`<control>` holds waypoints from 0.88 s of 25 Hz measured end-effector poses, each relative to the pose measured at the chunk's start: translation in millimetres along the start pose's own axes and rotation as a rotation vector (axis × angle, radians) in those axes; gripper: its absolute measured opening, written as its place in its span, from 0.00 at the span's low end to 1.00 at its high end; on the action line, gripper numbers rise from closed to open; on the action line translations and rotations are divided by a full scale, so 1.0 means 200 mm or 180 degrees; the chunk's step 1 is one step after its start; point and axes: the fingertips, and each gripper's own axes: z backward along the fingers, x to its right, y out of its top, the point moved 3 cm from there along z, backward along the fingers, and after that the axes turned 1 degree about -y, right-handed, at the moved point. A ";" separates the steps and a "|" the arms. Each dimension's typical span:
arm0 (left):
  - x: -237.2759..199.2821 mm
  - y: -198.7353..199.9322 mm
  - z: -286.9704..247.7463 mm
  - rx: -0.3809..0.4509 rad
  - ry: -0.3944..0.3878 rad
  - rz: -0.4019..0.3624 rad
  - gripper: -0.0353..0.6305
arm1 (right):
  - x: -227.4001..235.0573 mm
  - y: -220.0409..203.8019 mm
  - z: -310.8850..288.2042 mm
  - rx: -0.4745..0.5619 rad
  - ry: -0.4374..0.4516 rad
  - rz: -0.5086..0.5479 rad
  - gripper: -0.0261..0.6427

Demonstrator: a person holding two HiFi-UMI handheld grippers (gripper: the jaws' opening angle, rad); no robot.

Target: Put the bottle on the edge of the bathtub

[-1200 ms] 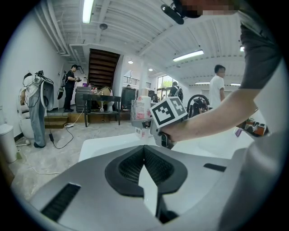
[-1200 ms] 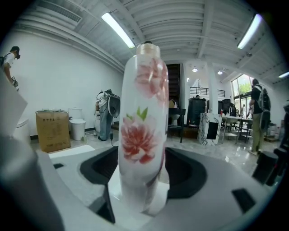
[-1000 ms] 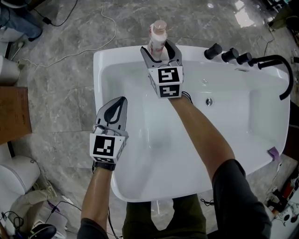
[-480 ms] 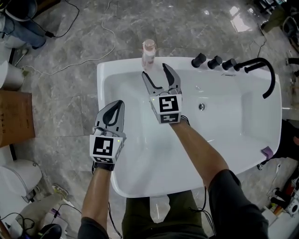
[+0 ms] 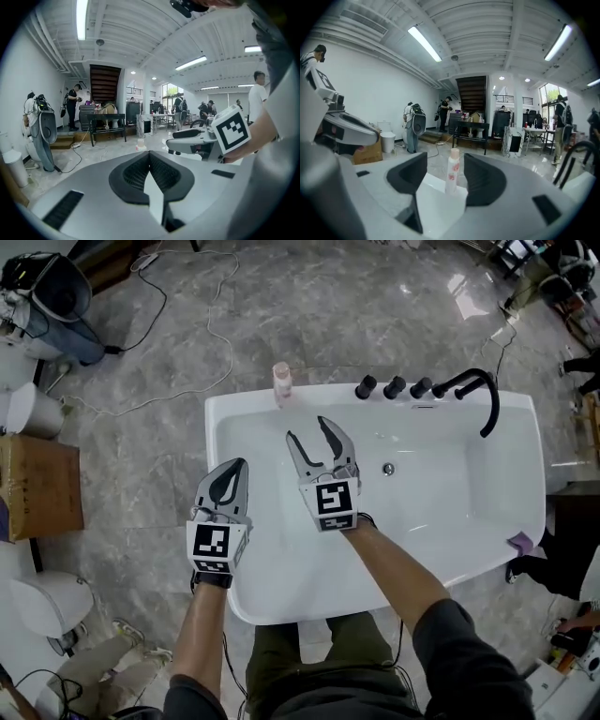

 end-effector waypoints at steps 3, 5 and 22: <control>0.04 0.13 0.10 0.0012 0.0004 -0.0013 0.05 | -0.02 0.13 0.16 -0.0007 -0.0028 0.0010 0.38; 0.05 0.20 0.16 0.0021 0.0012 -0.0019 0.05 | -0.03 0.21 0.25 -0.0010 -0.0034 -0.0016 0.36; 0.26 0.66 0.70 0.0110 0.0072 0.0058 0.05 | -0.16 0.79 0.95 0.0033 -0.0167 -0.0090 0.23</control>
